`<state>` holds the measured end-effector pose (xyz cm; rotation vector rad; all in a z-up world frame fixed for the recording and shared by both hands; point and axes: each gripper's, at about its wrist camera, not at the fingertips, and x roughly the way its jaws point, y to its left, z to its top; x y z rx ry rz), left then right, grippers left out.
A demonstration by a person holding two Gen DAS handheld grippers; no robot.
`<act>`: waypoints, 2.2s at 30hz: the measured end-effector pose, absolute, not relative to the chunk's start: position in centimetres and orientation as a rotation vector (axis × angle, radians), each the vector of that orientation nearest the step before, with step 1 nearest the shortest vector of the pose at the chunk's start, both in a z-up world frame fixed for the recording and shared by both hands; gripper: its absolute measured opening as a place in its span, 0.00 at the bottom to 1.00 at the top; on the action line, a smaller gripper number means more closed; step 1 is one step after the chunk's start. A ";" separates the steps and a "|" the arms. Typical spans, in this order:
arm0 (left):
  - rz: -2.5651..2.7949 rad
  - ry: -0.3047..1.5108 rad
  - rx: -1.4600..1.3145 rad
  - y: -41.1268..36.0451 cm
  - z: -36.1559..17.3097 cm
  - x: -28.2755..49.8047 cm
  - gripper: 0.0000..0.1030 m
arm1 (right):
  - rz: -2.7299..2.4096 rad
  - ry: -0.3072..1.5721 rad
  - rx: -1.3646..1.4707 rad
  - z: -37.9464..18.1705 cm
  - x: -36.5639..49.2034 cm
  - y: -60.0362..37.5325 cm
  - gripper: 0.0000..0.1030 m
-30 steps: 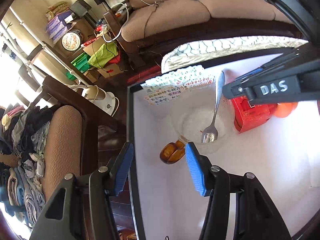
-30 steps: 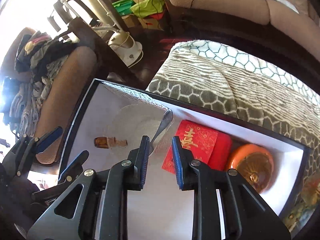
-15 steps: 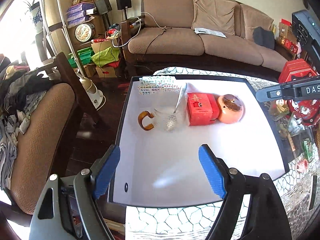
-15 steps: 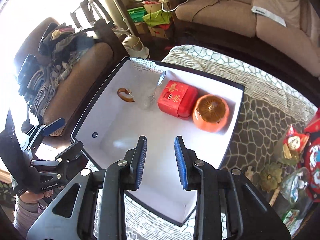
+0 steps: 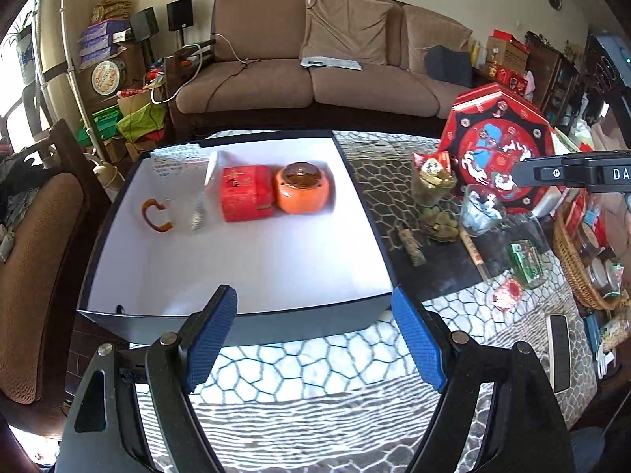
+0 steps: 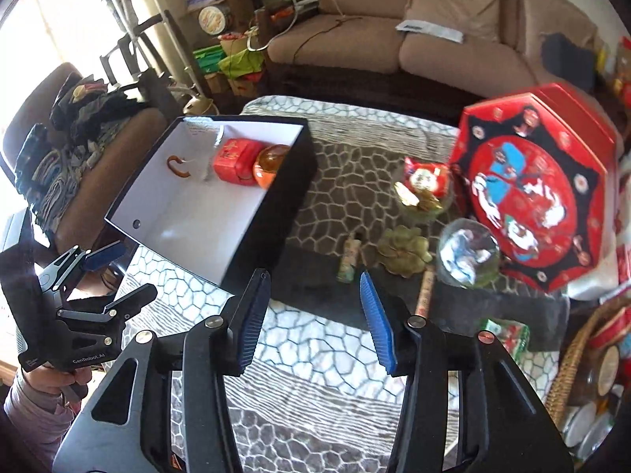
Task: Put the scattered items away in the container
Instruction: 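Move the right gripper to the glass candy dish and grasp its rim, then carry the candy dish into the box and open the right gripper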
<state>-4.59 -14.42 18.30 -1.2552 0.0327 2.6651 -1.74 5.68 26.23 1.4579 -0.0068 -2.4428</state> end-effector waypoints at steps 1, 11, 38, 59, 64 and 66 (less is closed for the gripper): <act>2.653 0.039 -1.254 -13.1 18.2 -4.6 0.79 | -2.460 -0.031 1.471 25.8 -1.4 7.2 0.44; 2.601 0.024 -1.320 -3.3 16.5 -9.5 0.79 | -2.579 -0.384 1.562 19.1 -1.8 20.2 0.45; 2.621 -0.117 -1.601 3.7 7.3 -30.7 0.78 | -2.655 -0.919 1.592 5.1 -11.3 25.5 0.43; 2.522 -0.104 -1.657 8.0 6.4 -32.0 0.09 | -2.720 -1.080 1.512 4.2 -13.1 22.3 0.12; 2.516 -0.151 -1.679 7.0 5.8 -31.7 0.09 | -2.721 -1.081 1.522 4.0 -13.3 22.3 0.11; 2.509 -0.159 -1.661 6.6 5.8 -31.6 0.09 | -2.679 -1.160 1.494 3.8 -13.1 23.1 0.12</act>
